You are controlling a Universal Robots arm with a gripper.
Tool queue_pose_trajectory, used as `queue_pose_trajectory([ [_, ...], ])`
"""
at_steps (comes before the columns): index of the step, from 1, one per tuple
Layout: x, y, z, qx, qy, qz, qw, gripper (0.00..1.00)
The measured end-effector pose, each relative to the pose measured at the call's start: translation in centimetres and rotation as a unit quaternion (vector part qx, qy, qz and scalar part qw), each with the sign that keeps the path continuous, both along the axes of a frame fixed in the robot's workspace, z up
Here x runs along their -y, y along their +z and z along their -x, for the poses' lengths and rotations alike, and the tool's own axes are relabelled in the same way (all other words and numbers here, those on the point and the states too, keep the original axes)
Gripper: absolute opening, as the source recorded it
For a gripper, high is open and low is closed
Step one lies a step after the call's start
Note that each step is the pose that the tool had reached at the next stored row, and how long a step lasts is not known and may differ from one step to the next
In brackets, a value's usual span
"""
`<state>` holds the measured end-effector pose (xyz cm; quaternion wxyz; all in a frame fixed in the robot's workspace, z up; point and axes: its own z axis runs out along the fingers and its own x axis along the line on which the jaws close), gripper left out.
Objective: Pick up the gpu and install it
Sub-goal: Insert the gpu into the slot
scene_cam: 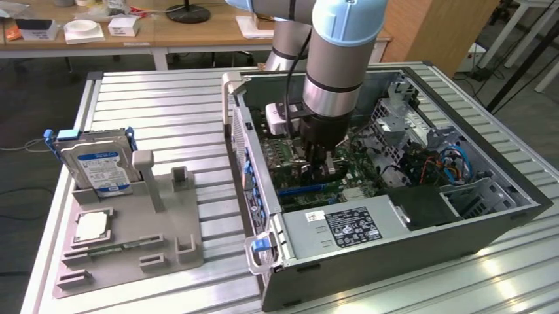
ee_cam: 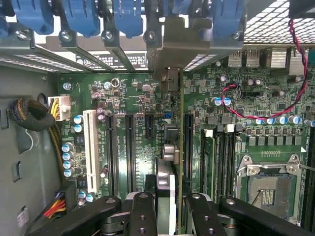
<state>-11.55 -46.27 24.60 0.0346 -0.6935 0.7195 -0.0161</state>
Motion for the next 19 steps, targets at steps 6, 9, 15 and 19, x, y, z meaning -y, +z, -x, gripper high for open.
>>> queue_pose_trajectory([
  [6, 0.0, -0.05, 0.12, -0.0001, 0.0, 0.0001, 1.0, 0.28],
  [9, 0.0, -0.08, 0.21, 0.0, 0.0, 0.0001, 1.0, 0.28],
  [15, 0.0, -0.14, 0.4, 0.0, 0.0, 0.0001, 1.0, 0.28],
  [19, 0.0, -0.19, 0.57, 0.0, 0.0, 0.0001, 1.0, 0.28],
])
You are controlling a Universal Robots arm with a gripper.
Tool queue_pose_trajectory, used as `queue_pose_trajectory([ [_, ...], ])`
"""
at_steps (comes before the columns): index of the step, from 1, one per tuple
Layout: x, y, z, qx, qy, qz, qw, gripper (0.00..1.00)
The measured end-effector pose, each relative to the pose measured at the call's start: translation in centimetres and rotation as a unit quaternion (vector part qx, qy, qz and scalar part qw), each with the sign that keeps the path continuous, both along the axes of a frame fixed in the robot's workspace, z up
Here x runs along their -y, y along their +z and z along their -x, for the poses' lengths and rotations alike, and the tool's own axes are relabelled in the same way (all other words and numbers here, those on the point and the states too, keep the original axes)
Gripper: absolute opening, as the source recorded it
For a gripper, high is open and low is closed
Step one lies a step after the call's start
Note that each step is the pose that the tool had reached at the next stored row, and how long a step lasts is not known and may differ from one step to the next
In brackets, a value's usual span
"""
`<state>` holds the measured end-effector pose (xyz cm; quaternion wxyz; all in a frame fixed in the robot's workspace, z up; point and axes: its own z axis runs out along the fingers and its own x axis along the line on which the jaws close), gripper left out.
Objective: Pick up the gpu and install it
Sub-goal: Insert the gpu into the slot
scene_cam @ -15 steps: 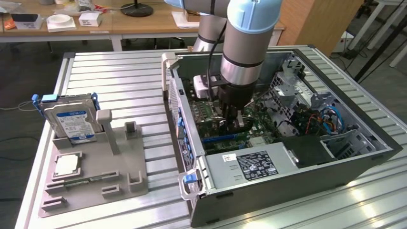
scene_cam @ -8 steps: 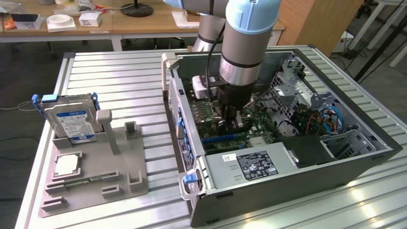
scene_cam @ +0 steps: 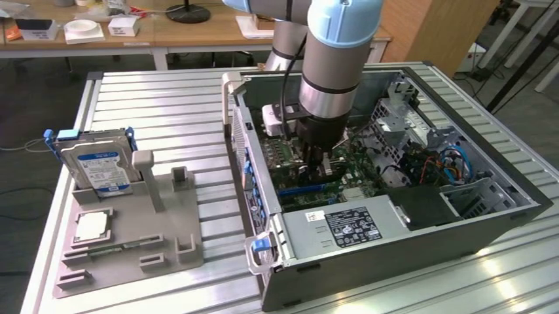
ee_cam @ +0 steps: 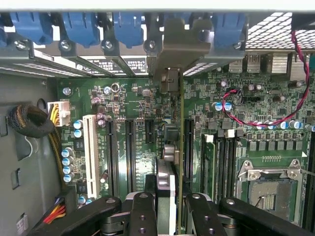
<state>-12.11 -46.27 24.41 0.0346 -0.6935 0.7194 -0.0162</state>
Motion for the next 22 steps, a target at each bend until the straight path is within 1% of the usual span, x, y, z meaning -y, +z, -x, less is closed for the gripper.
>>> queue_pose_trajectory([
  [7, 0.0, -0.03, 0.17, -0.0001, 0.0, 0.0, 1.0, 0.28],
  [15, 0.0, -0.02, 0.18, -0.0001, 0.0, -0.0024, 1.0, 0.28],
  [17, -0.1, -0.03, 0.17, 0.0, 0.0, -0.0029, 1.0, 0.28],
  [18, -0.1, -0.04, 0.17, -0.0001, 0.0, -0.0028, 1.0, 0.28],
  [19, -0.1, -0.04, 0.17, -0.0005, 0.0, -0.0019, 1.0, 0.28],
  [22, -0.1, -0.03, 0.16, -0.0005, 0.0, -0.0018, 1.0, 0.28],
])
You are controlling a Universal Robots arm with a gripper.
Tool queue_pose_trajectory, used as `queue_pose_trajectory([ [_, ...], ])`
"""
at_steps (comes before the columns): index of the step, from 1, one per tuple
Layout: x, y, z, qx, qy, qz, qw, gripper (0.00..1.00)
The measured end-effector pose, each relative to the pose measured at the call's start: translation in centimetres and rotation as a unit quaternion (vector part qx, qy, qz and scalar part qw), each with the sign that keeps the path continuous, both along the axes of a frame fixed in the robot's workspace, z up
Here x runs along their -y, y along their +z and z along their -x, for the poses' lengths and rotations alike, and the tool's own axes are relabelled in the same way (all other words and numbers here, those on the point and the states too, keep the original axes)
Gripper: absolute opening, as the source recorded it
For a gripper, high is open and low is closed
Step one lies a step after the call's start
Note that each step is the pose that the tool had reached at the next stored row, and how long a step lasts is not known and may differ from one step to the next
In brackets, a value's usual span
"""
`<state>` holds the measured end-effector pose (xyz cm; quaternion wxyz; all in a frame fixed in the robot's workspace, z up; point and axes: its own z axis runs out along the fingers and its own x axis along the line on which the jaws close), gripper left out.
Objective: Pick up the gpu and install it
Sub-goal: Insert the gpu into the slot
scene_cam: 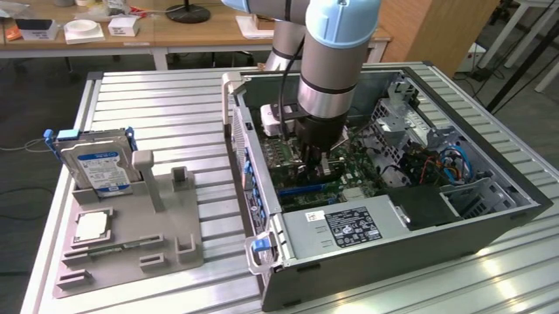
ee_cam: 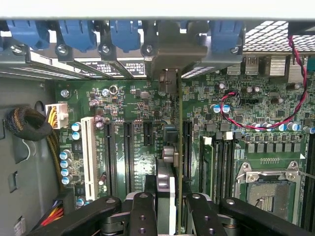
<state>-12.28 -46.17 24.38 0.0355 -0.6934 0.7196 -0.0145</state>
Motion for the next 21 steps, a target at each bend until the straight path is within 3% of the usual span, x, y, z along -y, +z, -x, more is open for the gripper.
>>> queue_pose_trajectory([
  [18, -0.03, -0.02, -0.28, 0.0, 0.0, -0.0001, 1.0, 0.28],
  [21, -0.03, -0.01, -0.27, -0.0021, 0.0, 0.0001, 1.0, 0.28],
])
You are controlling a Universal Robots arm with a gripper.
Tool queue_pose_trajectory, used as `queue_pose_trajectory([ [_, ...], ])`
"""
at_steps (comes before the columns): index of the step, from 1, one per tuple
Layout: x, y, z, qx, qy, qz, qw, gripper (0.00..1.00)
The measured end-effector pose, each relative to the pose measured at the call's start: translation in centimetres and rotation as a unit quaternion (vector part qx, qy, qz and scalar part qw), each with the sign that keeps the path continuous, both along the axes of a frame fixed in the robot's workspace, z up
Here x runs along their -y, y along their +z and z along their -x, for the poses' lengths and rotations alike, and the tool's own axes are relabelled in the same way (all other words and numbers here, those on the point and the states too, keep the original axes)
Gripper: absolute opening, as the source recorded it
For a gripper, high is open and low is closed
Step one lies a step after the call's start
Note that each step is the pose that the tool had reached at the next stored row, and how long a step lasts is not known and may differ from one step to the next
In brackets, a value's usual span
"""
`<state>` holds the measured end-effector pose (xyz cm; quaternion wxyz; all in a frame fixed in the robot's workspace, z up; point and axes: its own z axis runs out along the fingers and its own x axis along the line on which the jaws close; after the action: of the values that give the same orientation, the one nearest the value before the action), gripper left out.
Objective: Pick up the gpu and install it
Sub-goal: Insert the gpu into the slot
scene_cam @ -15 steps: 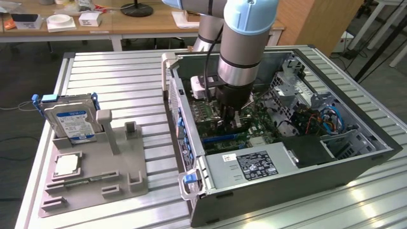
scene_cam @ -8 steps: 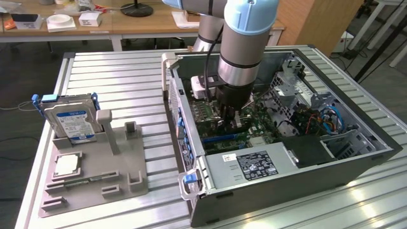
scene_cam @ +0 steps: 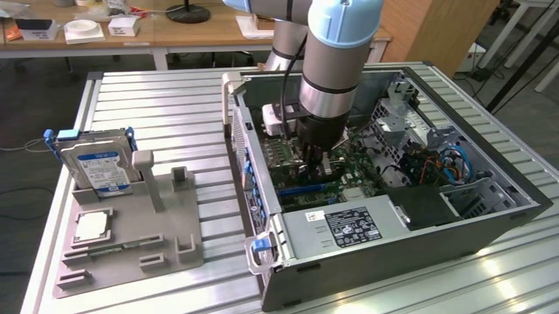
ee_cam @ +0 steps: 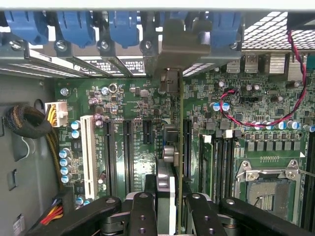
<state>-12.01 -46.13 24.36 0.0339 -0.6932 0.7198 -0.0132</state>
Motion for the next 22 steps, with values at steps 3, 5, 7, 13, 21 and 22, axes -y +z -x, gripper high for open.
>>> queue_pose_trajectory([
  [3, 0.0, 0.0, -0.01, -0.0012, 0.0, 0.0001, 1.0, 0.28],
  [5, 0.0, 0.0, -0.01, -0.0012, 0.0, 0.0001, 1.0, 0.28],
  [7, 0.0, 0.0, -0.01, -0.0013, 0.0, 0.0001, 1.0, 0.28],
  [13, 0.0, -0.14, -0.01, -0.0012, 0.0, 0.0001, 1.0, 0.28],
  [21, 0.0, -0.34, -0.01, -0.0013, 0.0, 0.0001, 1.0, 0.28],
  [22, 0.0, -0.37, -0.01, -0.0013, 0.0, 0.0001, 1.0, 0.28],
])
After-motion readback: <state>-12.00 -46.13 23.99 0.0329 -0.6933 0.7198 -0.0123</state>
